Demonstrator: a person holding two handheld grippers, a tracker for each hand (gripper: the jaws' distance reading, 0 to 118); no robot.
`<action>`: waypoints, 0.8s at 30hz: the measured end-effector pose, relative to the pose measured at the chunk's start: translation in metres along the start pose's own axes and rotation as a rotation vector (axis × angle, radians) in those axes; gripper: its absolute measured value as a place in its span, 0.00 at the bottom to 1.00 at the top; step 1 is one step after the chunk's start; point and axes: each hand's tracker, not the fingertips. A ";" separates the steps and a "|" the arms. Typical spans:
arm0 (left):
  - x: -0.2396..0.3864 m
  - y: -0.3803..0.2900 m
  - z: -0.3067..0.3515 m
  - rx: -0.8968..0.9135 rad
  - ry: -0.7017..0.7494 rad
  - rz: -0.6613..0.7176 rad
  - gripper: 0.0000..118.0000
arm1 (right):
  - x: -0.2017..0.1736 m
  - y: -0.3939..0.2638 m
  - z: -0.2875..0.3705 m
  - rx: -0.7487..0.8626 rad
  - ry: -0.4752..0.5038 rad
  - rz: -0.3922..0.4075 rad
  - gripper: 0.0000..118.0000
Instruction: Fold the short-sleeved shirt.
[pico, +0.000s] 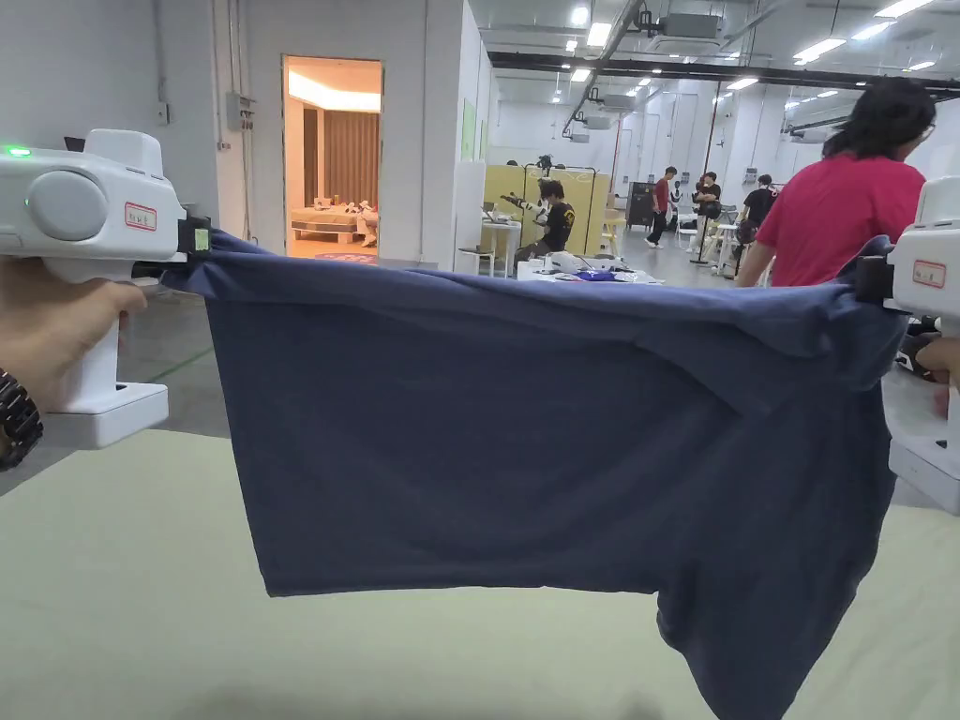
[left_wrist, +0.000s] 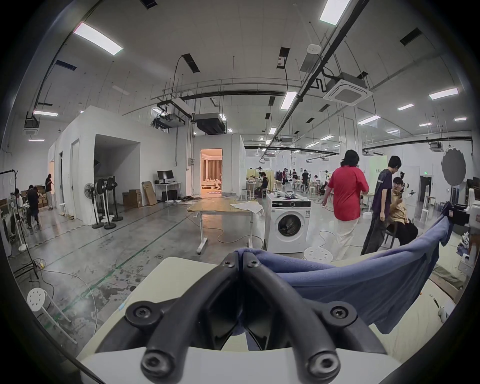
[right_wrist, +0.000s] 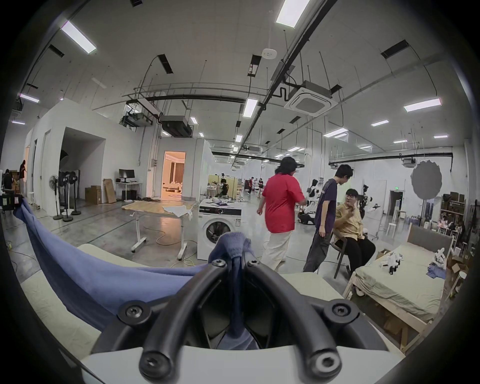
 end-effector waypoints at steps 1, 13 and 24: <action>0.001 -0.007 -0.001 -0.011 -0.007 -0.007 0.00 | -0.001 -0.008 0.001 -0.007 -0.002 0.005 0.03; -0.006 -0.189 0.064 -0.172 -0.061 0.057 0.00 | -0.002 -0.165 0.067 -0.173 0.035 0.032 0.03; -0.025 -0.300 0.178 -0.353 -0.092 0.149 0.00 | 0.003 -0.258 0.174 -0.385 0.063 0.067 0.03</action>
